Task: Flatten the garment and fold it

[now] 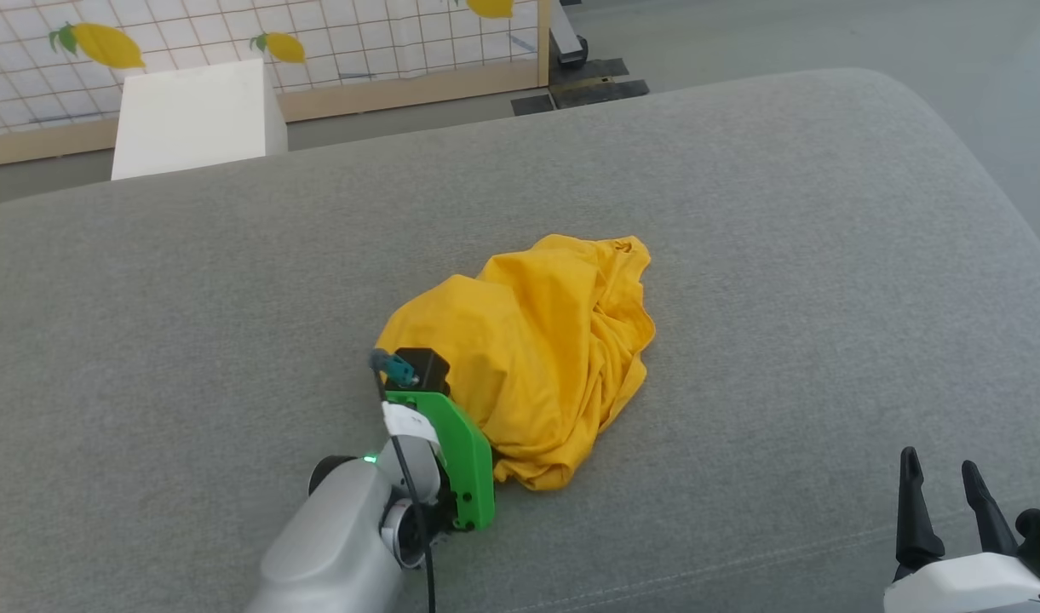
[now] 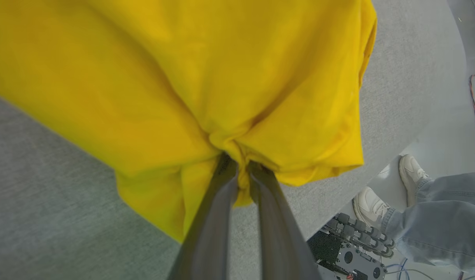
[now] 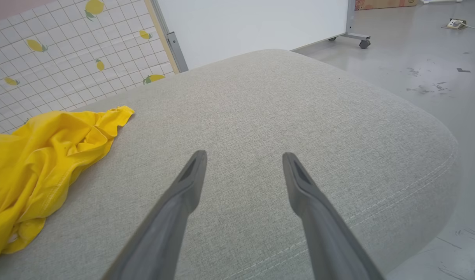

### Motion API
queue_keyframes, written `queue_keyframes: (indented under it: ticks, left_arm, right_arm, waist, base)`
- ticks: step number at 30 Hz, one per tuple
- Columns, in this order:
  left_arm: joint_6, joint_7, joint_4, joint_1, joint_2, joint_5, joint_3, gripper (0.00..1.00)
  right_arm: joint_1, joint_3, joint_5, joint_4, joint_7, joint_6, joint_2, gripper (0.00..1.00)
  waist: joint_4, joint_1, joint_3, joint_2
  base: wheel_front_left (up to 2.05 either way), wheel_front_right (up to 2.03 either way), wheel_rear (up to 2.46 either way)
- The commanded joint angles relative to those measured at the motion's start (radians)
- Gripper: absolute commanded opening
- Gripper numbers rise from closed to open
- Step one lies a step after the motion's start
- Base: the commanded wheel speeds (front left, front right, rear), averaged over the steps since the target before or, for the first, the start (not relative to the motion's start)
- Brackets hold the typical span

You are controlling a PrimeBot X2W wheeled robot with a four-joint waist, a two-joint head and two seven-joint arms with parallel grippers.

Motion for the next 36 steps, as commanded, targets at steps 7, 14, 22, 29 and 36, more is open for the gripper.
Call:
queue_keyframes:
  ticks: [7, 14, 22, 29, 36]
  left_arm:
    - [0.012, 0.044, -0.076, -0.041, -0.004, -0.139, 0.095, 1.0]
    - [0.057, 0.009, -0.244, -0.082, 0.007, -0.288, 0.272, 1.0]
    - [0.091, -0.281, -0.412, -0.009, 0.11, -0.206, 0.424, 1.0]
    - [0.113, -0.474, -0.509, 0.174, 0.237, 0.027, 0.399, 1.0]
    - [0.117, -0.527, -0.506, 0.332, 0.275, 0.182, 0.281, 1.0]
  right_arm:
    - [0.013, -0.01, 0.008, 0.004, -0.006, -0.001, 0.0, 1.0]
    - [0.019, -0.015, 0.0, 0.004, -0.006, -0.001, 0.0, 1.0]
    - [0.008, -0.005, -0.005, -0.019, -0.006, -0.001, 0.0, 1.0]
    - [0.006, 0.015, -0.025, -0.08, -0.001, -0.001, 0.0, 1.0]
    - [0.015, 0.027, -0.034, -0.15, 0.046, -0.001, 0.0, 1.0]
  waist:
    - [0.051, 0.0001, -0.037, -0.0001]
    - [0.104, 0.0001, -0.086, -0.0001]
    - [0.14, 0.0001, -0.112, -0.0001]
    - [0.188, 0.0001, -0.125, -0.0001]
    - [0.226, 0.0001, -0.132, -0.0001]
  base:
    - [0.0, 0.0, 0.0]
    - [0.0, 0.0, 0.0]
    - [0.0, 0.0, 0.0]
    - [0.0, 0.0, 0.0]
    - [0.0, 0.0, 0.0]
